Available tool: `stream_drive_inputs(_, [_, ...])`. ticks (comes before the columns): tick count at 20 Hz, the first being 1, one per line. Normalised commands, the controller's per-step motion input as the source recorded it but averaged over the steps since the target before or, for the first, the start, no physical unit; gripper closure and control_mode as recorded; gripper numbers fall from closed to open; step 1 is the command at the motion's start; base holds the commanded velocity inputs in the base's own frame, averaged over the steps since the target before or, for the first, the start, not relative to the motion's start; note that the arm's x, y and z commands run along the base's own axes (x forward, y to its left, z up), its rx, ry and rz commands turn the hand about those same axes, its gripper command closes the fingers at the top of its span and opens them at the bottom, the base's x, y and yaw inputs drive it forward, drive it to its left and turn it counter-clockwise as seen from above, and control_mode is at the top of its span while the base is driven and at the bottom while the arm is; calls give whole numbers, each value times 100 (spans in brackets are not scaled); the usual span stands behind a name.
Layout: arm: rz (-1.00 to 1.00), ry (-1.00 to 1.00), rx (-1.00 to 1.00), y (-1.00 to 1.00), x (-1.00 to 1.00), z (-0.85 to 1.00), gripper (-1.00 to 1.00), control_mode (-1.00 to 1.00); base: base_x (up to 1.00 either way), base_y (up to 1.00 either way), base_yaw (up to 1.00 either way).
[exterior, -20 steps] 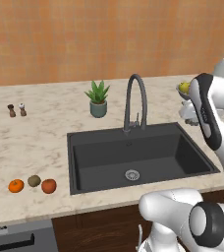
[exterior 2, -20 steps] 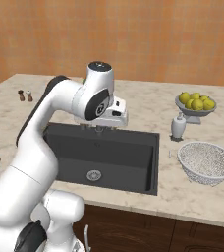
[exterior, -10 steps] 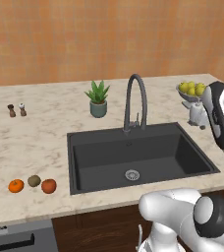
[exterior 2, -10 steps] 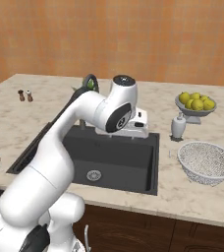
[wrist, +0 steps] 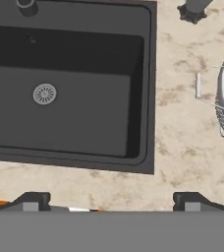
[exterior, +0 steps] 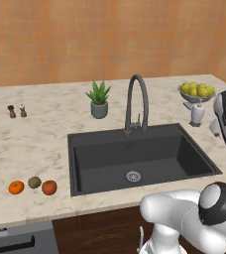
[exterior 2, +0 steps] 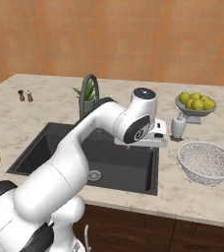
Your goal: Put the colander in the sink, put the orange, orange, kiwi in the colander, and turn on the sink faucet and pour water over the colander.
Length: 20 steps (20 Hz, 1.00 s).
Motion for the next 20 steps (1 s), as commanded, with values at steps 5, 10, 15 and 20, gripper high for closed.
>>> stream_drive_inputs(5, [0, 0, -3, -75, 17, -35, -100, -100, 0, 0, 0])
stream_drive_inputs(10, [-1, 1, 0, -51, 23, -6, -100, -100, 0, 0, 0])
stream_drive_inputs(15, [0, 0, 0, -62, 16, -19, -100, -100, 0, 0, 0])
stream_drive_inputs(20, [0, 0, 0, -57, 0, -35, -100, -100, 0, 0, 0])
